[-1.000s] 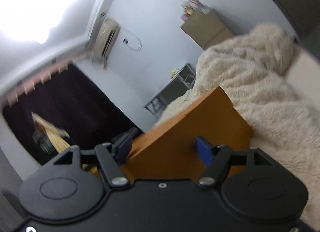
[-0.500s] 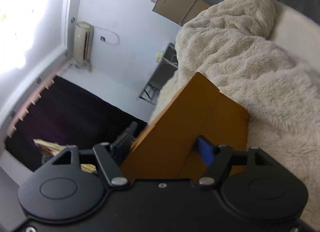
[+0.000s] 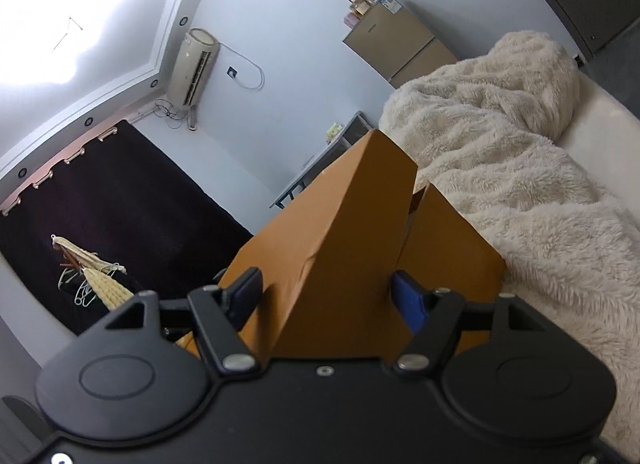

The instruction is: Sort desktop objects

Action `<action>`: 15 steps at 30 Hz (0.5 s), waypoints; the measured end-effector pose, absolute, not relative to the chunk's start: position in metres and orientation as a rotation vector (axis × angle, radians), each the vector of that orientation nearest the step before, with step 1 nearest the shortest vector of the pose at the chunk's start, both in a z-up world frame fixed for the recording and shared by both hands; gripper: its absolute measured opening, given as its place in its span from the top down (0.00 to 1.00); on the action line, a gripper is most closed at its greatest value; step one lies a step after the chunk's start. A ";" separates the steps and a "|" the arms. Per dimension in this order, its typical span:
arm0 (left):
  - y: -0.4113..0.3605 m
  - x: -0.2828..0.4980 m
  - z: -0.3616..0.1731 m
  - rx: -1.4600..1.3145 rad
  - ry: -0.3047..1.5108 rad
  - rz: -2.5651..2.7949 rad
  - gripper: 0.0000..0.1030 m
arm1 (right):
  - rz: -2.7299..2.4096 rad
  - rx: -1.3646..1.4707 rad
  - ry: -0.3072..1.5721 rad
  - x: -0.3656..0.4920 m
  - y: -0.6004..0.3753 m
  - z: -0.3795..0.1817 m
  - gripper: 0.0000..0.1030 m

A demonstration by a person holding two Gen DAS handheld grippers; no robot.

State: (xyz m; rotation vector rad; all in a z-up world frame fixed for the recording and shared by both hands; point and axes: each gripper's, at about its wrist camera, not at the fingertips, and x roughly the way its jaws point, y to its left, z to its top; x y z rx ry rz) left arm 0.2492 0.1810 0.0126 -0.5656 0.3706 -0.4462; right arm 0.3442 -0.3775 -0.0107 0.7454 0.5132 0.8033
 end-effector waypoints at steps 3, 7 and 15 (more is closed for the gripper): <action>0.182 0.251 0.007 -0.565 0.368 -0.443 0.21 | 0.800 0.754 0.518 0.345 -0.377 -0.018 0.33; 0.186 0.252 0.003 -0.582 0.371 -0.441 0.21 | 0.806 0.767 0.524 0.348 -0.374 -0.026 0.33; 0.189 0.256 -0.020 -0.621 0.413 -0.427 0.21 | 0.770 0.682 0.522 0.339 -0.364 -0.022 0.33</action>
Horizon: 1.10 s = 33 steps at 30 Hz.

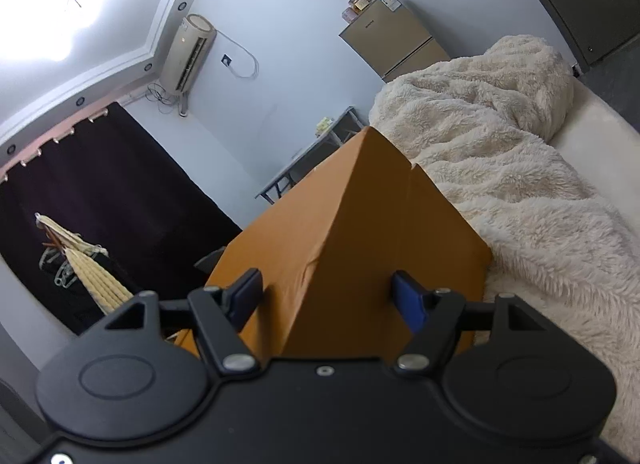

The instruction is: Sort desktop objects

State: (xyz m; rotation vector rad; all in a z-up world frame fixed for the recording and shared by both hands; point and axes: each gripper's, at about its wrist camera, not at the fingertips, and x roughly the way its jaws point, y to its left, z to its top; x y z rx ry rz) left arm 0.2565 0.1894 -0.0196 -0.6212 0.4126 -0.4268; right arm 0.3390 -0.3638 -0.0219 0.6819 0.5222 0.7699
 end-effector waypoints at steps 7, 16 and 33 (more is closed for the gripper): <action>0.191 0.264 -0.019 -0.650 0.428 -0.408 0.25 | 0.758 0.693 0.526 0.340 -0.363 -0.024 0.34; 0.209 0.259 -0.002 -0.748 0.403 -0.461 0.28 | 0.774 0.743 0.507 0.340 -0.371 -0.009 0.42; 0.222 0.292 -0.028 -0.832 0.513 -0.403 0.19 | 0.709 0.784 0.566 0.370 -0.375 -0.027 0.32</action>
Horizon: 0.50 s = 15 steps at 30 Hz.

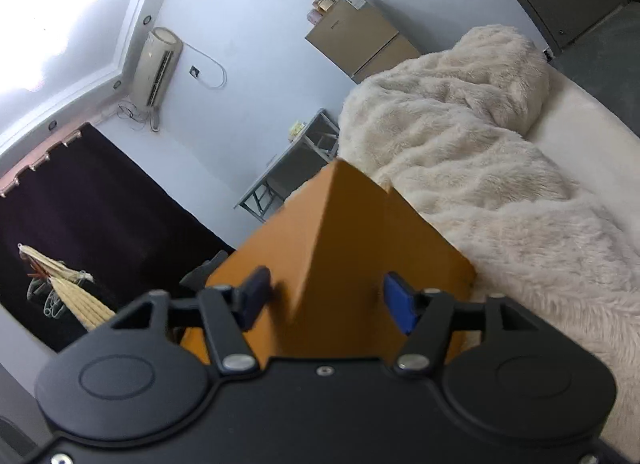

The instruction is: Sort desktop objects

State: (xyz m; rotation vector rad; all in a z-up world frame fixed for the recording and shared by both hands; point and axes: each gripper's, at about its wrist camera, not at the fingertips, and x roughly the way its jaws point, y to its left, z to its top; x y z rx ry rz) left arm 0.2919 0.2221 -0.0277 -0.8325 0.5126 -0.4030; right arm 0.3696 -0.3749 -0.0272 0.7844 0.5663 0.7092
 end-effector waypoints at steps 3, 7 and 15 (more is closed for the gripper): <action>0.227 0.278 -0.027 -0.815 0.488 -0.407 0.19 | 0.700 0.809 0.552 0.364 -0.387 -0.031 0.31; 0.237 0.255 -0.020 -0.764 0.445 -0.407 0.18 | 0.746 0.808 0.511 0.348 -0.402 -0.026 0.28; 0.230 0.221 -0.032 -0.714 0.526 -0.497 0.16 | 0.870 0.714 0.583 0.314 -0.394 -0.037 0.39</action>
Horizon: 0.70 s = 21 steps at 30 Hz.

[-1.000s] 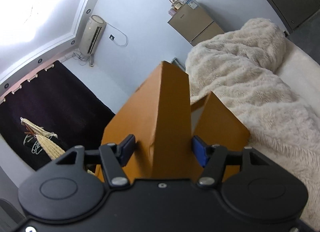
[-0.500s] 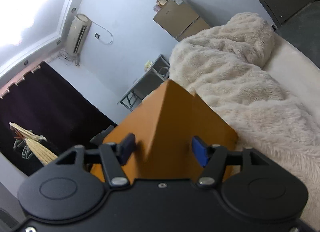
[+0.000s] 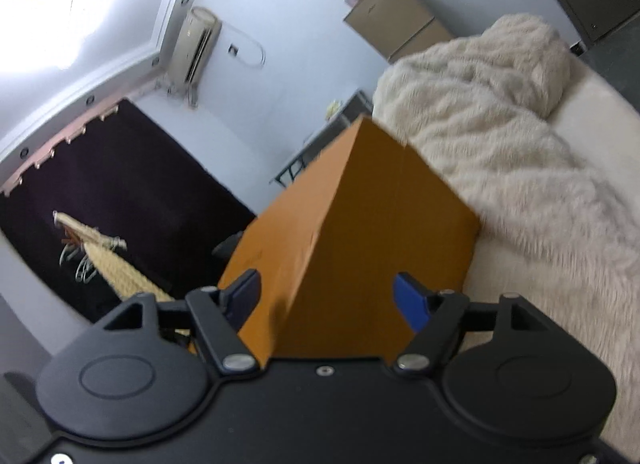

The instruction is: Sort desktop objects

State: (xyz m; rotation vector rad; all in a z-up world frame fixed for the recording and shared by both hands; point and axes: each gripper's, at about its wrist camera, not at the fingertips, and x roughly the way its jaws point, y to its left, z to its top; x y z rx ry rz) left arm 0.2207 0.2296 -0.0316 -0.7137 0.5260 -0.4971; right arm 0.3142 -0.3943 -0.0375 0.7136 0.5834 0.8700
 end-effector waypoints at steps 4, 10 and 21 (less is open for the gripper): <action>0.222 0.215 -0.030 -0.733 0.515 -0.529 0.38 | 0.878 0.723 0.571 0.307 -0.391 -0.039 0.43; 0.209 0.211 -0.014 -0.678 0.481 -0.509 0.38 | 0.861 0.717 0.536 0.297 -0.391 -0.030 0.44; 0.212 0.229 -0.006 -0.738 0.472 -0.485 0.37 | 0.838 0.758 0.527 0.311 -0.390 -0.012 0.43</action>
